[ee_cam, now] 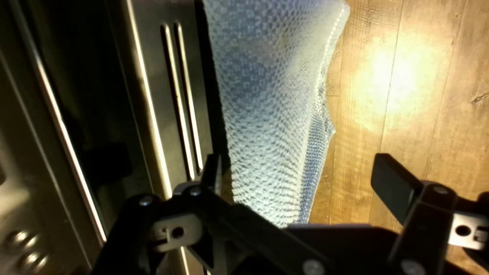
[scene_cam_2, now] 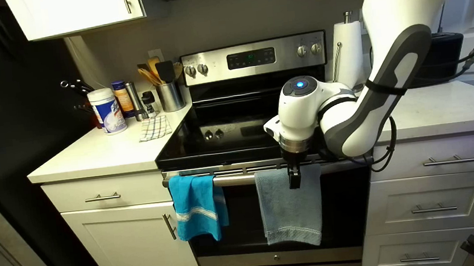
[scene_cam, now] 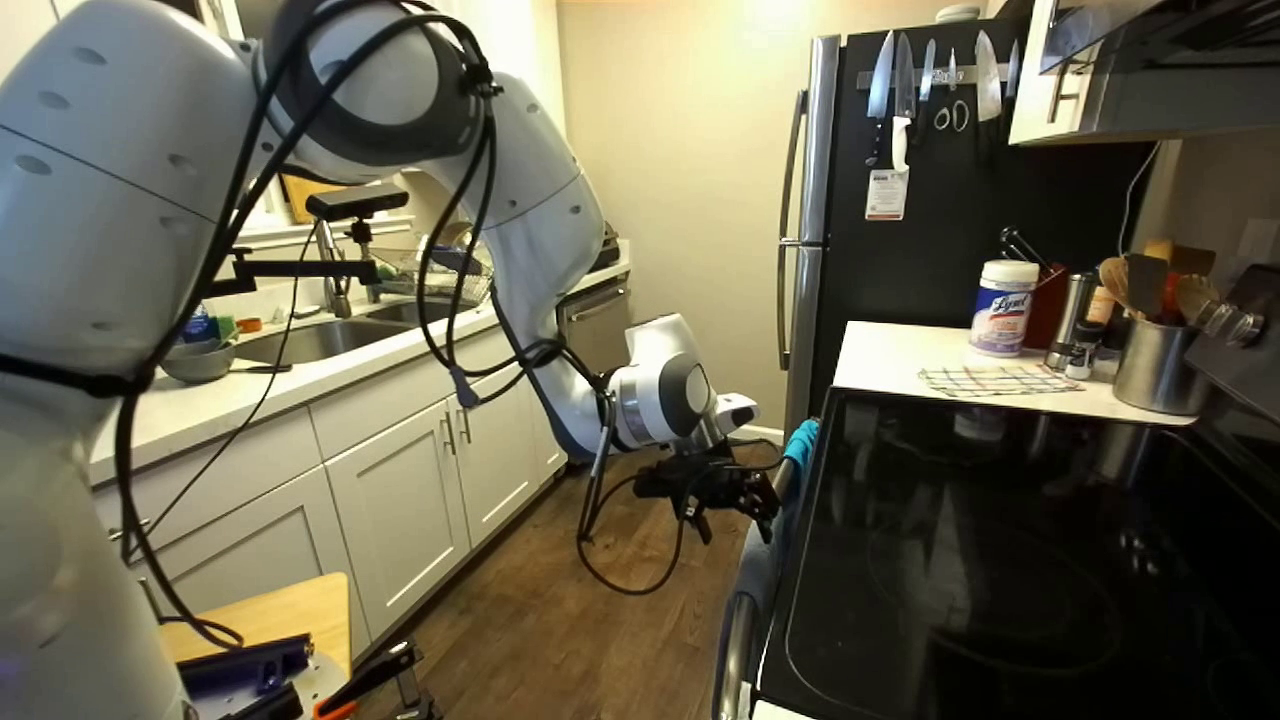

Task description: Put light blue towel on top of the stovetop.

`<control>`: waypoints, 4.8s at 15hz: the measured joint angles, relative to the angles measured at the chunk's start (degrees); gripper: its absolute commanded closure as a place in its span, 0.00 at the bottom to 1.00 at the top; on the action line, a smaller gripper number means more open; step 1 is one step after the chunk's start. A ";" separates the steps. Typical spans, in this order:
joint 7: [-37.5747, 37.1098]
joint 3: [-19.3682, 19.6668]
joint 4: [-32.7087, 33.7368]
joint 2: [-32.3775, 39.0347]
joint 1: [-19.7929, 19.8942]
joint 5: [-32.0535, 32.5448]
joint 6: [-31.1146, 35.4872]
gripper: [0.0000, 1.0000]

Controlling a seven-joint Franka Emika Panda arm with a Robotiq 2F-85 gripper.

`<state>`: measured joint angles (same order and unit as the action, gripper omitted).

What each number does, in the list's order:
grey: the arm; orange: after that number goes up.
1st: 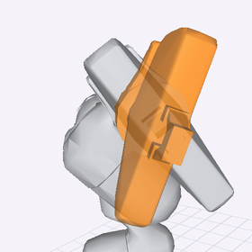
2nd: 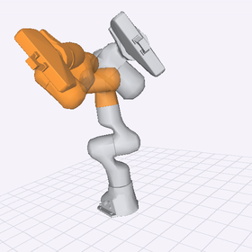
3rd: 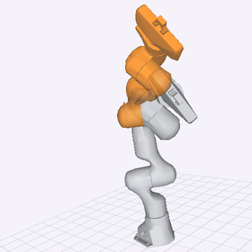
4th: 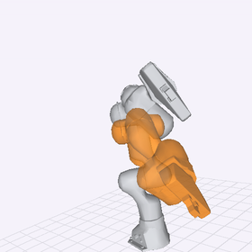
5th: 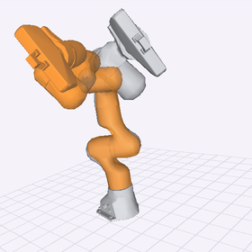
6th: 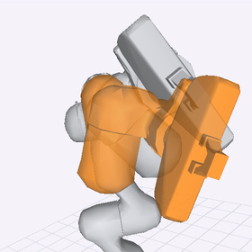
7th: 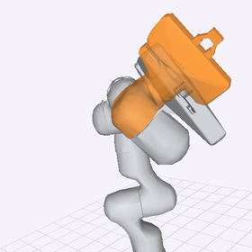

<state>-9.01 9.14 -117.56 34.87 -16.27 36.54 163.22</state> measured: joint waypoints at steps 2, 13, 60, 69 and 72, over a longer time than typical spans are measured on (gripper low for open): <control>0.00 0.26 0.00 0.03 0.04 0.00 0.00 0.00; 0.00 -0.06 1.52 1.38 0.06 -0.14 0.00 0.00; 0.96 -2.86 -3.00 -6.52 2.53 -9.01 -1.18 0.00; 9.41 -4.88 5.44 -0.18 3.44 -11.08 -5.65 0.00; 12.53 -4.48 5.35 -0.17 3.59 -10.34 -5.96 0.00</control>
<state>3.52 4.66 -112.21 34.69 -12.68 26.20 157.26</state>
